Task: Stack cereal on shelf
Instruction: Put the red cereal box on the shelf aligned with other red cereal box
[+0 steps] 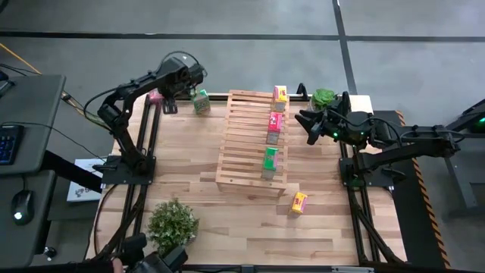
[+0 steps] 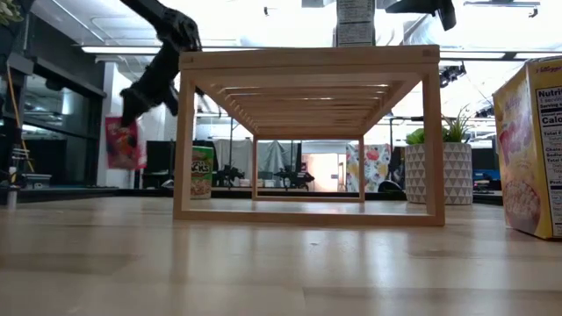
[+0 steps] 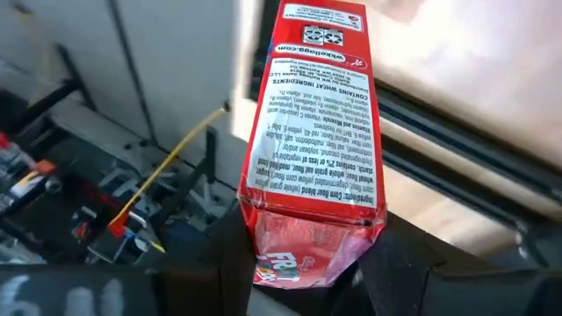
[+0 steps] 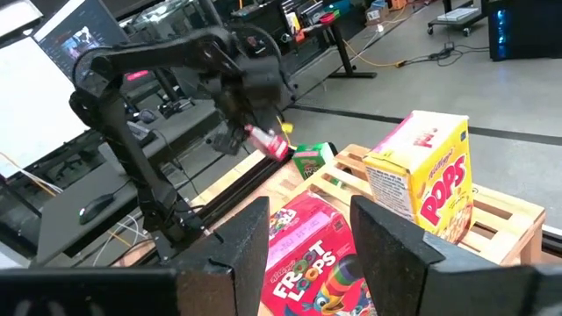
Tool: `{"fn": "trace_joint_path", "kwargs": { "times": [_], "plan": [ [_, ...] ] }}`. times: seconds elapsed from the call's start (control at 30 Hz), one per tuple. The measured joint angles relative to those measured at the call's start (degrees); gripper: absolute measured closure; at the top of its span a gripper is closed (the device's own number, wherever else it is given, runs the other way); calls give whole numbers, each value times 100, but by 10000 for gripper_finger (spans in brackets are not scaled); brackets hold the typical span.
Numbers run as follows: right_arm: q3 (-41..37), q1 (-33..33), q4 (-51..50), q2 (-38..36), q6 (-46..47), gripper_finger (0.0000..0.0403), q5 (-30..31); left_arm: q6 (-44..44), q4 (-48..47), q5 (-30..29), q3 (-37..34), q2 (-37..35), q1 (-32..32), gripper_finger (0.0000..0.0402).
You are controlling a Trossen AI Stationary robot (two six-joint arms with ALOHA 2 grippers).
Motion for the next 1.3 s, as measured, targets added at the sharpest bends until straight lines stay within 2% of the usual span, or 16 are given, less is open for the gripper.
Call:
{"fn": "trace_joint_path", "kwargs": {
  "times": [0.13,0.3,0.4,0.6,0.7,0.83,1.07,1.17,1.3],
  "plan": [
    [0,0,-1,-1,1,249,0,-35,-32,8,753,-105,-180,240],
    [0,0,0,-2,0,249,0,-31,-18,154,2135,-111,-499,240],
    [0,0,-2,0,2,249,2,-96,5,795,3080,-113,-740,240],
    [0,0,-1,-1,8,249,2,-804,77,2817,4791,-116,-1362,240],
    [0,0,0,-2,53,249,9,-1274,637,3319,4606,-443,-1844,240],
    [0,0,-9,0,148,249,23,-1495,736,3700,4554,-657,-2741,240],
    [0,-7,-20,0,170,249,87,-1688,682,3469,4545,-533,-4101,240],
    [0,-7,-36,-2,171,249,71,-1784,287,3452,4545,-349,-4443,240],
    [0,-7,-37,0,172,249,72,-1986,-28,3213,4540,41,-4543,240]
  ]
}}
